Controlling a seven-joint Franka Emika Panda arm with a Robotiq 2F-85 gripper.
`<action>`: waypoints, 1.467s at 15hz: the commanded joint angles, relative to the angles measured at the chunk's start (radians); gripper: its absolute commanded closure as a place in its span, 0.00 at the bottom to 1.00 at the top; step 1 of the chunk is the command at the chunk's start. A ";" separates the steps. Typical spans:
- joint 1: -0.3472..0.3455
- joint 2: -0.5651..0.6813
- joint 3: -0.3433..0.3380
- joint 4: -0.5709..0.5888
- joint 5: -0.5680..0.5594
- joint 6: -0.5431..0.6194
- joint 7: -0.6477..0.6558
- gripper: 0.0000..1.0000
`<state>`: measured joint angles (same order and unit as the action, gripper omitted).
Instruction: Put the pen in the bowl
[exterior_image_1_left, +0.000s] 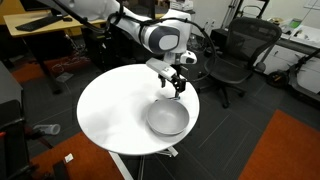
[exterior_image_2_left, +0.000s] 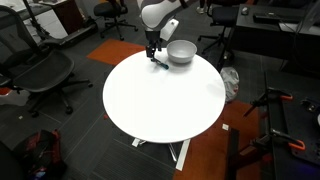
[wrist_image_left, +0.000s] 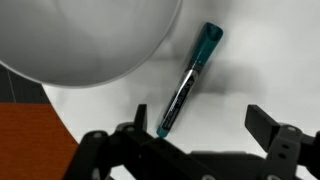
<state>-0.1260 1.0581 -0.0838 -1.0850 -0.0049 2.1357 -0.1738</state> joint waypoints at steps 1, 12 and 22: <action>-0.013 0.055 0.015 0.091 -0.024 -0.064 -0.015 0.00; -0.030 0.135 0.032 0.173 -0.013 -0.094 -0.022 0.04; -0.037 0.162 0.043 0.221 -0.011 -0.116 -0.020 0.84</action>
<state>-0.1497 1.1966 -0.0568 -0.9228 -0.0135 2.0663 -0.1743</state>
